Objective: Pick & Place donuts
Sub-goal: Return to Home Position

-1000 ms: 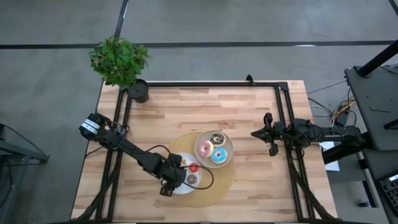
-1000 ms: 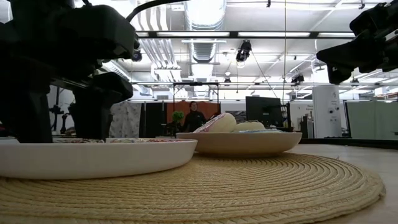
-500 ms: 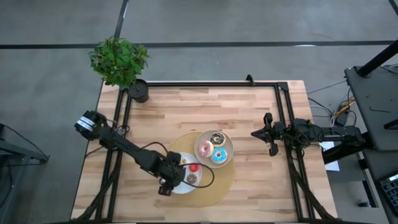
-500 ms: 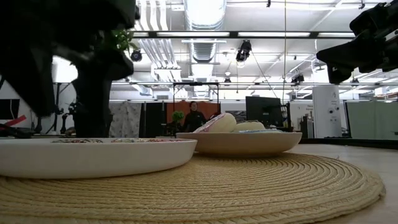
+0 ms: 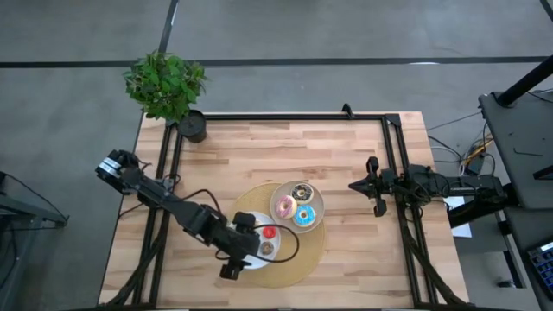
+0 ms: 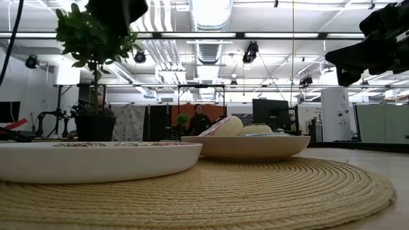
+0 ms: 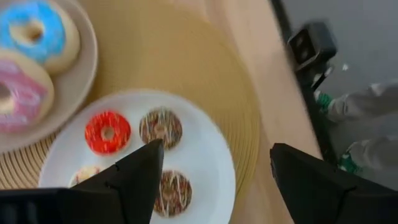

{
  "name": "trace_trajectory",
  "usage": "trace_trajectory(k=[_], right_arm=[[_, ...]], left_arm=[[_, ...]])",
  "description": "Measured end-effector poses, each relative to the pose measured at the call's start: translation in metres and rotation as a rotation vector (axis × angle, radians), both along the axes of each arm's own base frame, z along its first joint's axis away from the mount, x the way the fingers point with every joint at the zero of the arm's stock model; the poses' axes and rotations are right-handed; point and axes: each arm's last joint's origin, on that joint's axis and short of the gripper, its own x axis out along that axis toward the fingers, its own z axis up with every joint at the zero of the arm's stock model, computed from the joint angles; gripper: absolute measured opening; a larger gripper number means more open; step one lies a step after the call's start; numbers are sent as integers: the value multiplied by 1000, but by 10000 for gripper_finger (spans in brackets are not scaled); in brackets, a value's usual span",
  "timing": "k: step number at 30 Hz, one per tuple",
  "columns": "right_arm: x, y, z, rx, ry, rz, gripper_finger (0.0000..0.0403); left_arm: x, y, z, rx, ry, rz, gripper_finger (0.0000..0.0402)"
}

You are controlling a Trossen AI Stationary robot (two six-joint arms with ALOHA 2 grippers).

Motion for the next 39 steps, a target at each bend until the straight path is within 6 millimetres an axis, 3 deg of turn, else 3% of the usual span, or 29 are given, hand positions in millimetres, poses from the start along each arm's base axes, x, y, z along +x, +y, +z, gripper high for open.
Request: trace_trajectory(k=[5,19,29,39], right_arm=[[0,0,0,-1,0,0,9],[0,0,0,3,0,0,9],[0,0,0,3,1,0,9],[0,0,0,-1,1,1,9]], left_arm=[[7,2,19,-22,-63,0,224],[26,15,49,-112,-233,77,8],[38,26,60,-116,-370,94,0],[35,63,70,-76,-465,109,0]])
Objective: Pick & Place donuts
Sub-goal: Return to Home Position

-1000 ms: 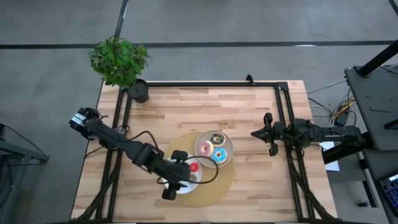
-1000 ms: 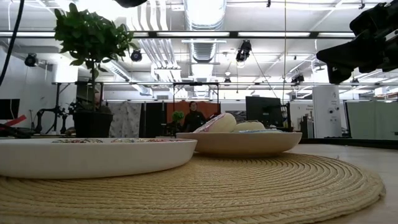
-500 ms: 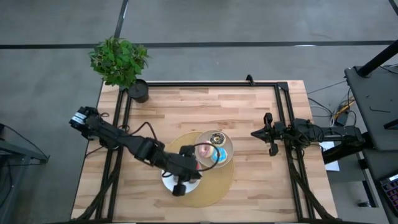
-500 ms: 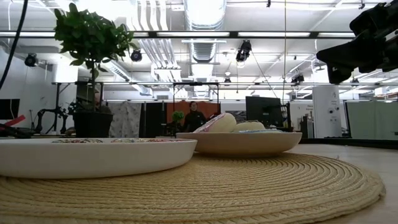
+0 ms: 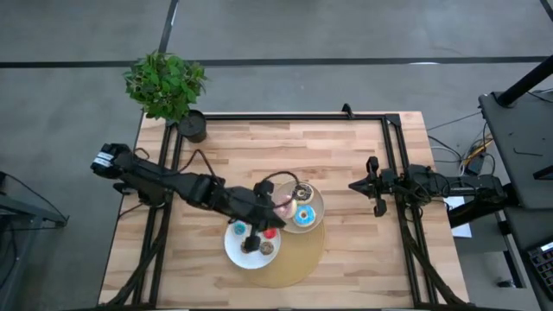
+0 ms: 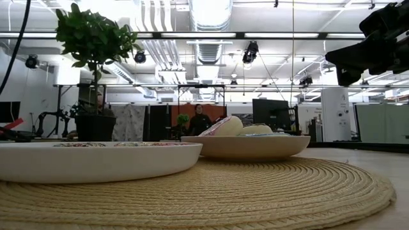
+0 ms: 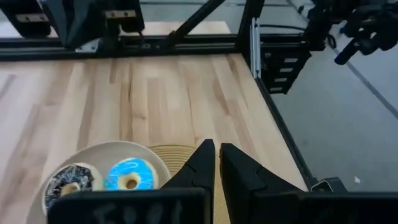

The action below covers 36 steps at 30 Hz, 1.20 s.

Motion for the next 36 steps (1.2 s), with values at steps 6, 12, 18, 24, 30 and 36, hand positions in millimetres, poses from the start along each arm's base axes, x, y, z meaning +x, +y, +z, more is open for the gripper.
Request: trace_trajectory(k=[6,12,18,24,30,36], right_arm=[[0,0,0,0,0,-1,9],[0,0,0,2,0,-1,9],[0,0,0,4,0,-1,9],[0,0,0,4,0,-1,9],[0,0,0,4,0,-1,9],[0,0,0,2,0,-1,9]], left_arm=[[-21,27,1,-14,-50,37,0],[-52,50,-2,-35,-158,86,0],[-86,62,-14,-61,-249,112,0],[-113,69,-28,-75,-309,124,0],[-133,72,-42,-84,-363,137,0],[-145,75,-46,-65,-396,161,0]])
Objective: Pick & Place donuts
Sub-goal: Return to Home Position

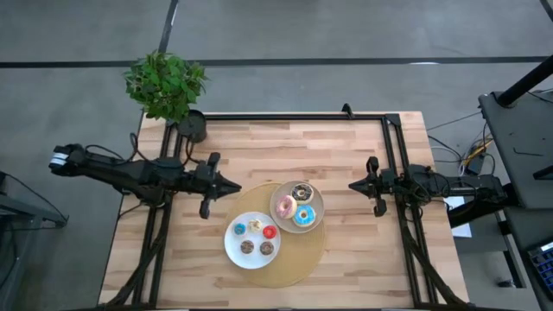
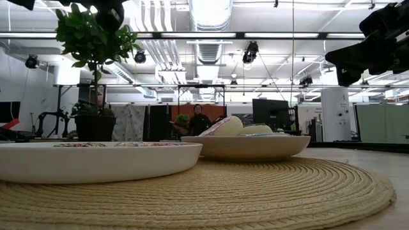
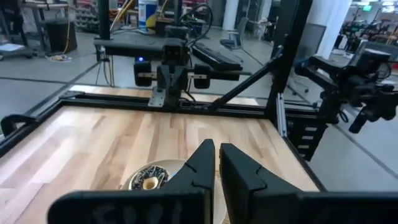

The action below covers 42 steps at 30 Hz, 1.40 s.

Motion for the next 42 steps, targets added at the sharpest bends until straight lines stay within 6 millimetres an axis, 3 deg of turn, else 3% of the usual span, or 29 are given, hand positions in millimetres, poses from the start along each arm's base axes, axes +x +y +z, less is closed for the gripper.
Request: trace_trajectory(k=[11,27,42], right_arm=[[0,0,0,1,0,0,9],[0,0,0,-2,0,0,9],[0,0,0,-2,0,0,9]], left_arm=[[-13,3,-9,78,-20,8,0],[-40,15,-62,23,-77,75,0],[-60,24,-93,-20,-106,132,0]])
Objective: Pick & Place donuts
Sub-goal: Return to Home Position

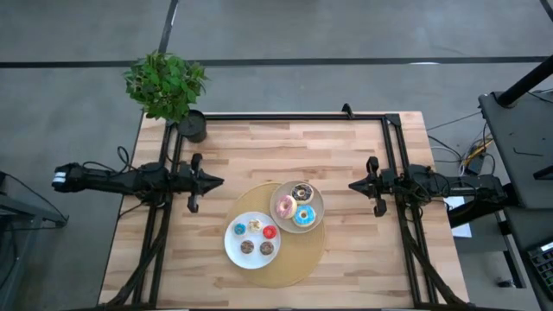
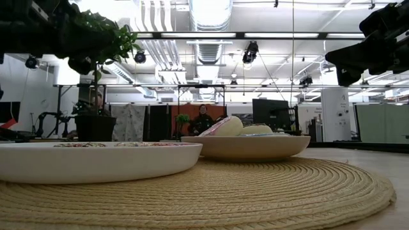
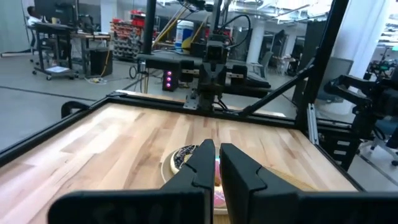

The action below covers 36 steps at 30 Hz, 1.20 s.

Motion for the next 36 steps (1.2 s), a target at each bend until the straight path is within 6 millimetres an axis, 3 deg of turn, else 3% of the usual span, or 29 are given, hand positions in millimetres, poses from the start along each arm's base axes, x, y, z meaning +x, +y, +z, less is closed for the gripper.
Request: trace_trajectory(k=[11,36], right_arm=[[0,0,0,4,0,0,9],[0,0,0,1,-1,-1,9]], left_arm=[[-8,2,-18,-4,-6,9,0],[-19,5,-33,-68,7,24,0]])
